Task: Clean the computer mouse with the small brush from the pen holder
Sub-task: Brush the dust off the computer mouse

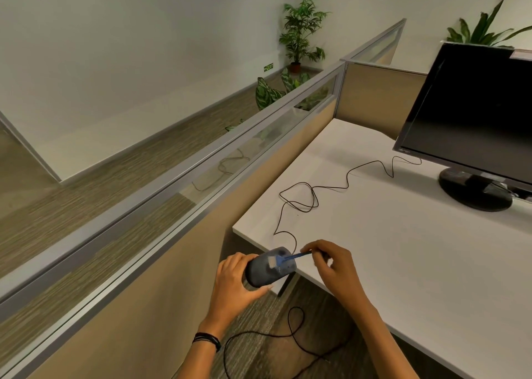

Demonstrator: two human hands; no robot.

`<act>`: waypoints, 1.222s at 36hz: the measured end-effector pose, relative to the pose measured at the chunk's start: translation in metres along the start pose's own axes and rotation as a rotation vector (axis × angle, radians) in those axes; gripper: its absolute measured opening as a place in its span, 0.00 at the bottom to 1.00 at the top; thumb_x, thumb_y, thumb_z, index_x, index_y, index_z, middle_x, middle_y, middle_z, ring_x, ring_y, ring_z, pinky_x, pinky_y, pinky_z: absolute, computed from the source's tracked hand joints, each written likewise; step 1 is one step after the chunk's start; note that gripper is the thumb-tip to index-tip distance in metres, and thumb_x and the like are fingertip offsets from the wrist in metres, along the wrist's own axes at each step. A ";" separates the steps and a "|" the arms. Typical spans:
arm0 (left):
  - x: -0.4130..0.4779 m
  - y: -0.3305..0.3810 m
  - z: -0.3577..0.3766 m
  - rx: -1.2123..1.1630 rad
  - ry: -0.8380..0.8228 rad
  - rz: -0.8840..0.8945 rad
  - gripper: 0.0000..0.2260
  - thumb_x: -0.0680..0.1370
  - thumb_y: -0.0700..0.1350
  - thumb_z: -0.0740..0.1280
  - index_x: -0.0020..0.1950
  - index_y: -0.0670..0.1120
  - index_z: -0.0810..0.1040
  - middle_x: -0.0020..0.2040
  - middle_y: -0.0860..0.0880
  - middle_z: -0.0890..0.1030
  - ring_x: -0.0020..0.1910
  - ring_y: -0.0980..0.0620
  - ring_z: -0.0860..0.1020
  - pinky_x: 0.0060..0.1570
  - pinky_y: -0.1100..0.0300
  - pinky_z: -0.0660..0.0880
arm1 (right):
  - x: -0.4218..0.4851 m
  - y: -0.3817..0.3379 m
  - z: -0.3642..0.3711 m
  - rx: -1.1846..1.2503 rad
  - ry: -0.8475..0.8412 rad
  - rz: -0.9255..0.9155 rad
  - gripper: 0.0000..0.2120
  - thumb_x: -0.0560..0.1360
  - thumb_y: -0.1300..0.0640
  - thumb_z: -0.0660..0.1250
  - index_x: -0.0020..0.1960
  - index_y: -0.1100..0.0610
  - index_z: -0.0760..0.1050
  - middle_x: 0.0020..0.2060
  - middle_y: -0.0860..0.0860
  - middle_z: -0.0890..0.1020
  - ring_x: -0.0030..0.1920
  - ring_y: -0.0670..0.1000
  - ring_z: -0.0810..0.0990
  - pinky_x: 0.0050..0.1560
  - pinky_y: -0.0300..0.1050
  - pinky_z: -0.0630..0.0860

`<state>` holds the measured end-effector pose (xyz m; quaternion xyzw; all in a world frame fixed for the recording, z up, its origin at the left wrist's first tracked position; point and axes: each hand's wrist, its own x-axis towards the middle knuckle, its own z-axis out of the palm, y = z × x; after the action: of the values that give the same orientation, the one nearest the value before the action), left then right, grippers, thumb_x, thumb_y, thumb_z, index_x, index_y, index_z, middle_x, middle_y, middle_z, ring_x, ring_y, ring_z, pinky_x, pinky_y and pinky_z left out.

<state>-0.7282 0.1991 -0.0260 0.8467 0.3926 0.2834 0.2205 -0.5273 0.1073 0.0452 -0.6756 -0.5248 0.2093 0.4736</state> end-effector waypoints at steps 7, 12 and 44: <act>0.004 0.002 -0.004 -0.023 0.032 0.016 0.26 0.64 0.63 0.70 0.57 0.52 0.73 0.51 0.58 0.73 0.52 0.63 0.67 0.54 0.68 0.61 | -0.002 0.010 0.003 -0.046 -0.012 0.103 0.11 0.73 0.65 0.61 0.39 0.53 0.78 0.32 0.44 0.79 0.35 0.42 0.76 0.34 0.30 0.70; 0.005 0.002 -0.005 -0.039 0.050 0.022 0.25 0.64 0.64 0.69 0.56 0.52 0.74 0.49 0.58 0.74 0.51 0.64 0.68 0.53 0.68 0.62 | -0.002 0.012 -0.003 -0.037 0.081 0.081 0.16 0.73 0.68 0.61 0.35 0.49 0.76 0.31 0.41 0.79 0.38 0.43 0.77 0.35 0.31 0.72; 0.003 -0.005 -0.003 -0.018 0.040 0.026 0.28 0.64 0.64 0.69 0.58 0.51 0.74 0.51 0.58 0.73 0.53 0.61 0.68 0.54 0.60 0.65 | 0.001 0.023 -0.012 -0.136 0.150 0.076 0.10 0.73 0.66 0.62 0.39 0.52 0.76 0.34 0.48 0.80 0.34 0.47 0.77 0.35 0.35 0.72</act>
<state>-0.7312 0.2050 -0.0254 0.8437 0.3836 0.3068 0.2166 -0.5057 0.1031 0.0312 -0.7394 -0.4750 0.1399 0.4562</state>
